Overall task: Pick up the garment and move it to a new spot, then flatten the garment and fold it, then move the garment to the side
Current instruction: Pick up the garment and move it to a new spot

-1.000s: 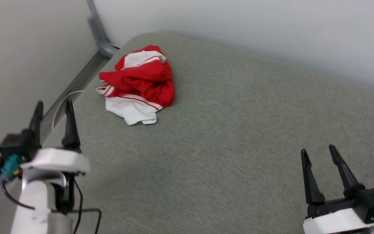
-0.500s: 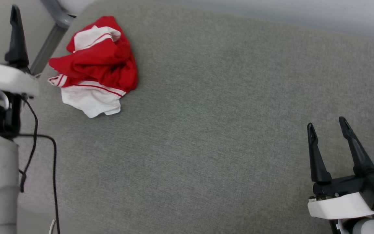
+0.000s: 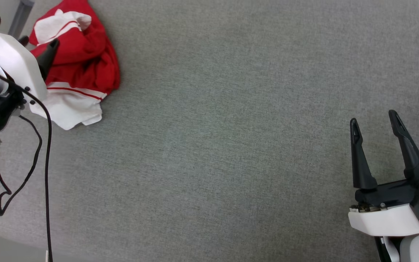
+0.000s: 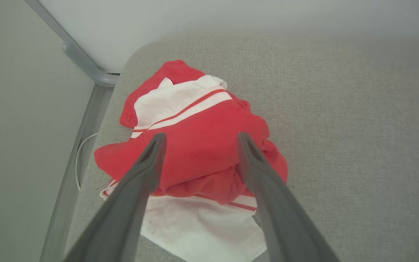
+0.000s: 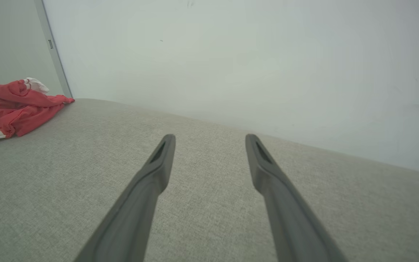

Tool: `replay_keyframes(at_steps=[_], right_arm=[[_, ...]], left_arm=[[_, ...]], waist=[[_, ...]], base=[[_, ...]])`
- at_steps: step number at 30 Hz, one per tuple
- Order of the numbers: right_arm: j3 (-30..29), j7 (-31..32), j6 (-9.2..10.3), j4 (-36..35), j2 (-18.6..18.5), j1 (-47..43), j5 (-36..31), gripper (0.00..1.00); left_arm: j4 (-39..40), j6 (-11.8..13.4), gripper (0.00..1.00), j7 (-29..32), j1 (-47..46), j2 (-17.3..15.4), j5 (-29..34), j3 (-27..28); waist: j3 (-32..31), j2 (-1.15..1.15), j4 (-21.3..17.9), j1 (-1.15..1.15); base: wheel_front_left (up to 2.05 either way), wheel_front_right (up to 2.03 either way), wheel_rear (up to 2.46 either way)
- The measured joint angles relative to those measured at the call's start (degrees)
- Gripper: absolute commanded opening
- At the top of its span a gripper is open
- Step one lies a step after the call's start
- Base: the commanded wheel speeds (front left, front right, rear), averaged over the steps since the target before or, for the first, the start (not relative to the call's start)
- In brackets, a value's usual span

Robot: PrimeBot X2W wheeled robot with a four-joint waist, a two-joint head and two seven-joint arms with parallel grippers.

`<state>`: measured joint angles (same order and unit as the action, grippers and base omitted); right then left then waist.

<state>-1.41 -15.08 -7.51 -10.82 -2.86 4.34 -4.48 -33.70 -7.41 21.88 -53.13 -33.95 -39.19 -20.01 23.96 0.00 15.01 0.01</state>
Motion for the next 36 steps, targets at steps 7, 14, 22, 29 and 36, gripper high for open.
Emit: replay_keyframes(at_steps=[7, 14, 22, 29, 36], right_arm=[[-0.31, 0.0, 0.0, -0.56, 0.0, 1.25, -0.65, 1.0], [-0.52, 0.0, 0.0, -0.64, 0.0, 2.84, -0.89, 1.0], [-0.75, 0.0, 0.0, -0.46, 0.0, 3.33, -0.83, 1.0], [-0.98, 0.0, 0.0, 0.43, 0.0, 3.34, 0.51, 1.0], [-0.81, 0.0, 0.0, 1.55, 0.0, 2.65, 2.68, 1.0]], left_arm=[[-1.81, 0.01, 1.0, 11.88, -1.52, -2.41, -6.27, -6.13], [-6.2, 0.01, 1.0, 16.84, -2.08, -2.26, -9.09, -10.53], [-7.88, 0.08, 1.0, 18.55, -3.48, -3.34, -11.91, -15.13], [-5.73, 0.02, 0.0, 10.39, -4.02, -4.61, -12.16, -20.13], [1.51, 0.01, 0.0, 5.8, -7.04, -7.56, -10.42, -26.11]], waist=[[3.6, 0.0, -1.61, 0.0], [6.85, 0.0, -3.35, 0.0], [8.04, 0.0, -4.41, -0.01], [5.05, 0.0, -3.82, 0.0], [0.21, 0.0, -3.48, -0.01]], base=[[0.0, 0.0, 0.0], [0.0, 0.0, 0.0], [0.0, 0.0, 0.0], [0.0, 0.0, 0.0], [0.0, 0.0, 0.0]])
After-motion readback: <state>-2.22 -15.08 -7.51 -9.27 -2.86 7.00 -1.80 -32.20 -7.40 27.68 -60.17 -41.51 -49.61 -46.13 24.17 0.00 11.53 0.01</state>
